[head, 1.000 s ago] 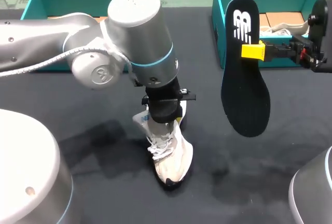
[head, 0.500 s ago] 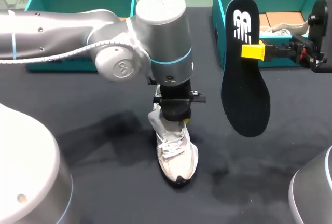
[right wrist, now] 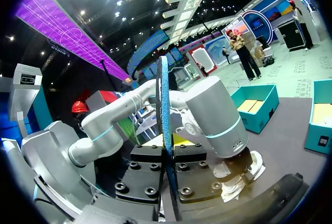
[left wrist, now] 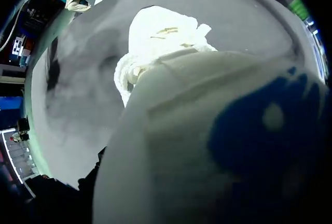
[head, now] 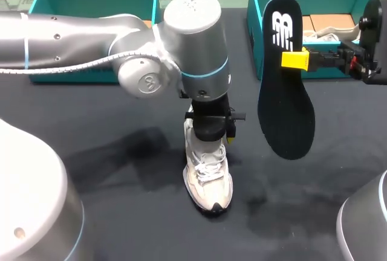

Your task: Take the shoe out of the shoebox, open the shoe tongue, remove and reinsert the insole, then place the shoe into the shoebox

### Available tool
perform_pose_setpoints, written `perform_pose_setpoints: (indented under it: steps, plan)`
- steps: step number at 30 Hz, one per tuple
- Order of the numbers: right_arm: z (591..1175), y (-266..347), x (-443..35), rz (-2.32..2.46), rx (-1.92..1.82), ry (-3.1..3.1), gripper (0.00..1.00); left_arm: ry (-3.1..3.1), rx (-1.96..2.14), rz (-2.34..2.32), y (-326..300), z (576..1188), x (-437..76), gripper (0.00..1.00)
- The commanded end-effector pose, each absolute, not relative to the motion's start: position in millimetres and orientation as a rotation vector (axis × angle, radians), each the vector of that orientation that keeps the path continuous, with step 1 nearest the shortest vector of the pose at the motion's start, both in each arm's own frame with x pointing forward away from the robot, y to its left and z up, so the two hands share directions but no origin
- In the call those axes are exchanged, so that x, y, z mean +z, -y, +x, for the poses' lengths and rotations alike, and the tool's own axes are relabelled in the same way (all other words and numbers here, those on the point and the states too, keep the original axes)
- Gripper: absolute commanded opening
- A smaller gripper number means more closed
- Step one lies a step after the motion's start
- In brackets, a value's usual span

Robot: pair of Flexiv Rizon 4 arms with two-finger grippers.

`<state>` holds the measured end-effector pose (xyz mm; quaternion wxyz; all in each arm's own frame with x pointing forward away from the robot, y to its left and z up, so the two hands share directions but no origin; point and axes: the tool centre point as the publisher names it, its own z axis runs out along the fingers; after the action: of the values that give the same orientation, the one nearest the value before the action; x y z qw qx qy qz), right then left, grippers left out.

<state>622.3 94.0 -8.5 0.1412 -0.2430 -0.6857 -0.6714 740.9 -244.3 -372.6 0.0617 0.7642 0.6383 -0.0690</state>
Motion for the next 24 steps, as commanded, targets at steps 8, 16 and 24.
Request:
perform_pose_setpoints:
  steps: [8, 16, 24]
  plan:
    - [610, -91, -11, -0.728, -1.951, 1.982, 0.0, -1.855, -0.221, 2.187, 235, 741, -341, 1.0]
    - [610, -91, -11, -0.728, -1.951, 1.982, 0.0, -1.693, -0.359, 2.006, 227, 752, -290, 1.0]
    - [610, -91, -11, -0.728, -1.951, 1.982, 0.0, -1.526, -0.475, 1.808, 225, 757, -243, 1.0]
